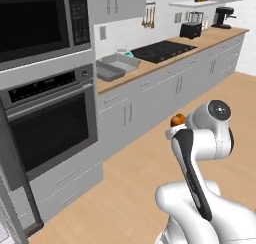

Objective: Place one lime and one chicken drumstick in each tupperware on the nearby counter, to pack two identical lunches.

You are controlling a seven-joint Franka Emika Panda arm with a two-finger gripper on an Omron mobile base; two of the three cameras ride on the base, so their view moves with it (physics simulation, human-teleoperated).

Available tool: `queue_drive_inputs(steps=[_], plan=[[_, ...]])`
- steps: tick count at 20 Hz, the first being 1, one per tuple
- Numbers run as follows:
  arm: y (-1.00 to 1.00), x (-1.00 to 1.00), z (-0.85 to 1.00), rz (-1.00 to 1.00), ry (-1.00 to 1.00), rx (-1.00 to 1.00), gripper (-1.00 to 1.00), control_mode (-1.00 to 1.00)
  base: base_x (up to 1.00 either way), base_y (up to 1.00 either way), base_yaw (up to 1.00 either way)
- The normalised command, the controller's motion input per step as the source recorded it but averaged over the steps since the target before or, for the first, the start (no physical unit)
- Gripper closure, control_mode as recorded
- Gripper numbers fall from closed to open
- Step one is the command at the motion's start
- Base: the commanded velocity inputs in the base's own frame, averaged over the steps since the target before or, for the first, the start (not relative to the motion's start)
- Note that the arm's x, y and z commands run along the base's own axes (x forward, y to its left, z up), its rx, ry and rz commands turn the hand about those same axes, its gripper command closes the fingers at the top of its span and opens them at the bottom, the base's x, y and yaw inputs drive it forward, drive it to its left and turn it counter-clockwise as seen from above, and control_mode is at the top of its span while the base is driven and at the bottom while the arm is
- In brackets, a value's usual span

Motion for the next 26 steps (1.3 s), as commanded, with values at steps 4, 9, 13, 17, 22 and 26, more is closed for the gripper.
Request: queue_drive_inputs(steps=[4,9,13,17,22,26], plan=[[0.00,0.00,0.00,0.00,0.00,0.00,1.00,1.00,1.00,-0.14,0.27],[0.00,0.00,0.00,0.00,0.00,0.00,1.00,1.00,1.00,-0.32,0.10],[0.00,0.00,0.00,0.00,0.00,0.00,1.00,1.00,1.00,-0.34,0.02],[0.00,0.00,0.00,0.00,0.00,0.00,1.00,1.00,1.00,-0.39,0.00],[0.00,0.00,0.00,0.00,0.00,0.00,1.00,1.00,1.00,-0.36,0.00],[0.00,0.00,0.00,0.00,0.00,0.00,1.00,1.00,1.00,-0.56,0.06]])
